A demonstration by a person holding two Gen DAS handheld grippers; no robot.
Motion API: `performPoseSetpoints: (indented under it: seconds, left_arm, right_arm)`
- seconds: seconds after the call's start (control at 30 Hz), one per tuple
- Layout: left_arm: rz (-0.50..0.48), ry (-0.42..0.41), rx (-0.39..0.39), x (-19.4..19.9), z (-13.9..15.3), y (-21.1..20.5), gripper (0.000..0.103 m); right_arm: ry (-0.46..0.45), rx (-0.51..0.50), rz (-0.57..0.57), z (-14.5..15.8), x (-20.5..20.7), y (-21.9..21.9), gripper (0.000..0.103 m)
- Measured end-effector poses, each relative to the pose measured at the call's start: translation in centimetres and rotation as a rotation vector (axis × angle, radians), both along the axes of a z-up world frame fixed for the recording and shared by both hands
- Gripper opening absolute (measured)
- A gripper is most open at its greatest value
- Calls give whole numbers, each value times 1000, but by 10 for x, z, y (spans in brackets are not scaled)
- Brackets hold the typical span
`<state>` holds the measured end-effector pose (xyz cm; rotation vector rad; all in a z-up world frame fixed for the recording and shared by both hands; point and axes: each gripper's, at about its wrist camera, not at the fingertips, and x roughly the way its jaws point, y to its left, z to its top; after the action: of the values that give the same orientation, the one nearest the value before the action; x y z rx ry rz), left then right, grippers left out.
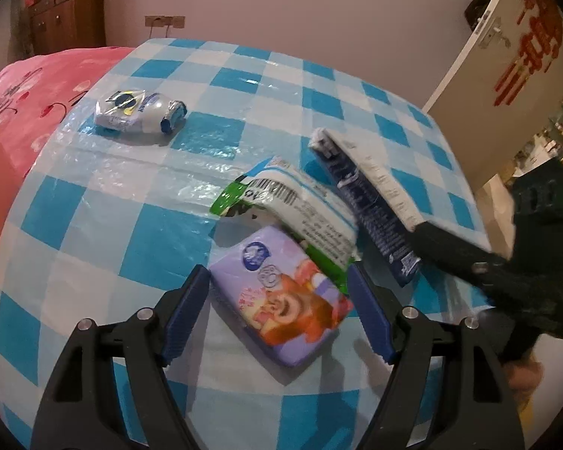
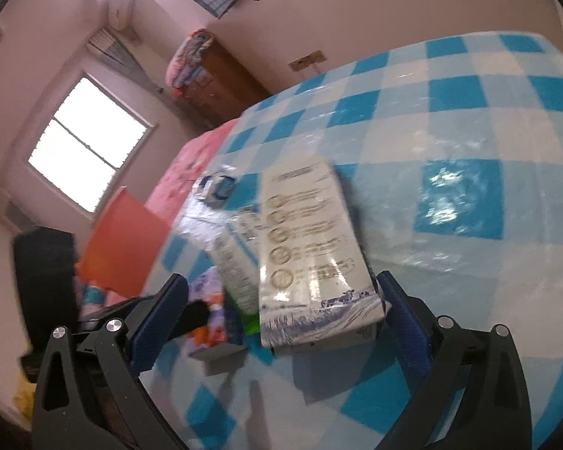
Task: Collect trash
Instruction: 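Grasp the purple cartoon tissue pack with the left tool while the right tool holds the carton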
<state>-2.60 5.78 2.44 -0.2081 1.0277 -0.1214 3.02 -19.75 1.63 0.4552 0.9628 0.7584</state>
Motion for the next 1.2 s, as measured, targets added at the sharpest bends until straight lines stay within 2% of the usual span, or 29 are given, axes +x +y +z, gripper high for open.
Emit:
performPoseSetpoints:
  seconds: [0.1,0.3,0.6,0.67,0.73,0.8,1.0,1.2]
  left_arm:
    - [9,22,4,2,-9,2,77]
    - [3,10,18,1,-9,2,78]
    - [-1,-3,0,-5,-11,1,78]
    - [-6,-2,0,-6,-11,-1,78]
    - [-9,1,-3,-6,-10,-3,78]
    - [-15,-4,4,-6,-11,-4,78]
    - [-17,4,3,-7,-11,-3,78]
    - [-32,24,-12,-11,-10,-8,78]
  right_arm:
    - [-10,33,11,6,-3,-2,98]
    - [-80,-154,-62,7,-8,4,98]
    - [-109,-217,-118,3,-7,10,98]
    - [-118,-234,-126,3,-5,12,94]
    - [-127,-249,-134,3,-4,14,75]
    - [-127,-271,-140,2,-2,16,74]
    - [-134,-305,-134,0,-2,20,62]
    - [-143,-306,-129,-1,-4,22,61]
